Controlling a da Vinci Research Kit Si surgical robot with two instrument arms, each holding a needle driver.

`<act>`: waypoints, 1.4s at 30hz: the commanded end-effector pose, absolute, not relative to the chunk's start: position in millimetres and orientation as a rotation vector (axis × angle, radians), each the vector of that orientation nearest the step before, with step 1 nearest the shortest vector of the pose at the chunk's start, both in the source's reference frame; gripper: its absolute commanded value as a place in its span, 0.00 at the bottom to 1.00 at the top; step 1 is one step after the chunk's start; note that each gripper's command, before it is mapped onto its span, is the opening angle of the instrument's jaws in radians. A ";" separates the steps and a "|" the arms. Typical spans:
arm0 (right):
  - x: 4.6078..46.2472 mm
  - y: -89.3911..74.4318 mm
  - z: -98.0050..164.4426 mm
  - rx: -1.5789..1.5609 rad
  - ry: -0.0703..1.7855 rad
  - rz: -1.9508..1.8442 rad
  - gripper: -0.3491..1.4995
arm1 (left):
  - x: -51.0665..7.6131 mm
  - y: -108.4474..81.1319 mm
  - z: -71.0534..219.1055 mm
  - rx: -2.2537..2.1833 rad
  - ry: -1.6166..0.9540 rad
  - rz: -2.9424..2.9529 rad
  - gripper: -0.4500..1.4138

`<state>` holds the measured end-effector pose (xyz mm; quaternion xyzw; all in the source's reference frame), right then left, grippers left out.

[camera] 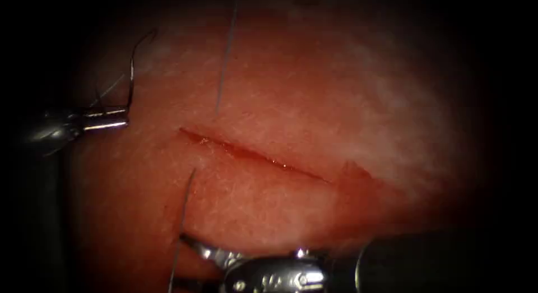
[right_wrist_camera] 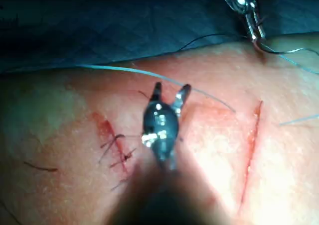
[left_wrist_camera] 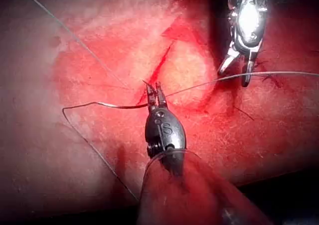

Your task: Wound Closure

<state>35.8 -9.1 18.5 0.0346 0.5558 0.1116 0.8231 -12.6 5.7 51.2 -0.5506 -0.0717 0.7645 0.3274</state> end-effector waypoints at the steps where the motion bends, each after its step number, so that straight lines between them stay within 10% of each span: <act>1: 36.0 -9.4 20.2 0.068 1.173 0.241 0.72 | -13.1 4.4 51.7 -1.440 -0.194 2.000 0.00; 18: 38.0 -4.0 32.5 -0.019 1.124 0.260 0.72 | -13.0 4.3 51.7 -1.439 -0.199 1.996 0.00; 21: 38.5 -3.9 33.1 -0.004 1.135 0.260 0.55 | -13.0 4.3 51.7 -1.439 -0.199 1.996 0.00; 24: 38.7 -3.7 33.3 0.032 1.155 0.249 0.00 | -13.0 4.3 51.7 -1.439 -0.199 1.996 0.00; 42: 36.7 -7.9 24.5 0.083 1.184 0.236 0.00 | -12.9 4.3 51.7 -1.440 -0.200 1.996 0.00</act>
